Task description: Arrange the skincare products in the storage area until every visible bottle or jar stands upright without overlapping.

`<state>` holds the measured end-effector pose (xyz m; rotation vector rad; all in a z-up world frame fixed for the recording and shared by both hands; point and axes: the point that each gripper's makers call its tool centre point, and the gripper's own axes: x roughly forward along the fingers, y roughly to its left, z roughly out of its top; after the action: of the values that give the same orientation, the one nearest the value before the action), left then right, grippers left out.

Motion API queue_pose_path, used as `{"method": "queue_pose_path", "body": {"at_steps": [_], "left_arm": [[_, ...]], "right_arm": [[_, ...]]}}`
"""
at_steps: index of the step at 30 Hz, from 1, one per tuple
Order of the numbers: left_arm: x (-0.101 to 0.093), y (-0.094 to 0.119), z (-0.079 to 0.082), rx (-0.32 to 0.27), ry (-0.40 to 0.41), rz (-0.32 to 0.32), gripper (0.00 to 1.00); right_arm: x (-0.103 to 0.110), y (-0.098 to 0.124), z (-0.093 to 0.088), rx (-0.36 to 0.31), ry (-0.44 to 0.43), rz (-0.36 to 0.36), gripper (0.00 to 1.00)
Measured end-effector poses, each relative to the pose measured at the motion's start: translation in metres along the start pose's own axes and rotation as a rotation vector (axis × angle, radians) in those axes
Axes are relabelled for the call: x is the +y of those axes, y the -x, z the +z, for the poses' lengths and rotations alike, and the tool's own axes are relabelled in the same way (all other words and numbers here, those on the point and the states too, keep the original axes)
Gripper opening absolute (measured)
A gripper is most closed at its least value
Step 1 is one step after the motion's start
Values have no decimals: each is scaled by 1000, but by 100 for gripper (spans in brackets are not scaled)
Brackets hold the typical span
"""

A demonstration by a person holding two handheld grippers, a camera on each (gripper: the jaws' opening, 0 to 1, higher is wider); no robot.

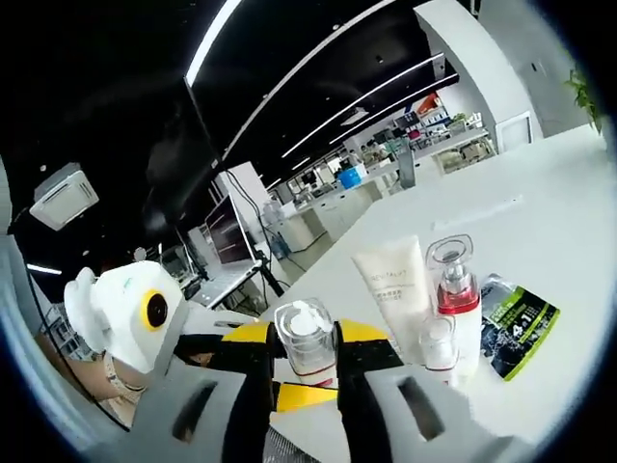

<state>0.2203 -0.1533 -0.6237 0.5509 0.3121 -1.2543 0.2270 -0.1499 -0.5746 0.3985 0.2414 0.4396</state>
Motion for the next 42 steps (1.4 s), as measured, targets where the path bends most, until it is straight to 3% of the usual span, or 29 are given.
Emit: {"method": "queue_pose_path", "body": {"at_steps": [3,5,10,13,15,18,21,24,26,29,34,40,42], "left_arm": [[-6,4,3,-23,68,-85,17],[-4,5,-2,-9,64,-100,17],[-22,10,3,-53,182,-257,17],[-27,12,5,-72,180,-308,17],[-41,17,4,-71,187,-408,17],[-46,19,1,-66,185,-439,17],[-47,18,-1,-67,183,-429,17],[-47,15,-1,-64,186,-411,17],[-39,7,-5,-58,108,-349,18],[-41,3,-7,-38,112,-335,19],[-31,-4,-2,-53,71,-222,21],[-27,-8,1,-46,58,-151,22],[-26,-8,1,-47,46,-148,22]], "right_arm": [[2,1,0,7,52,32,26],[4,5,3,-7,42,70,24],[13,11,5,9,110,189,24],[22,12,3,19,120,259,23],[28,14,2,18,114,300,23],[32,15,-1,26,121,324,24],[32,15,-4,34,144,318,23],[27,12,-6,56,133,265,22],[20,7,-7,67,175,199,22],[14,3,-9,75,151,134,22],[1,1,-2,45,143,24,22],[-2,-1,1,30,154,-41,22],[1,-2,1,34,204,-31,22]]}}
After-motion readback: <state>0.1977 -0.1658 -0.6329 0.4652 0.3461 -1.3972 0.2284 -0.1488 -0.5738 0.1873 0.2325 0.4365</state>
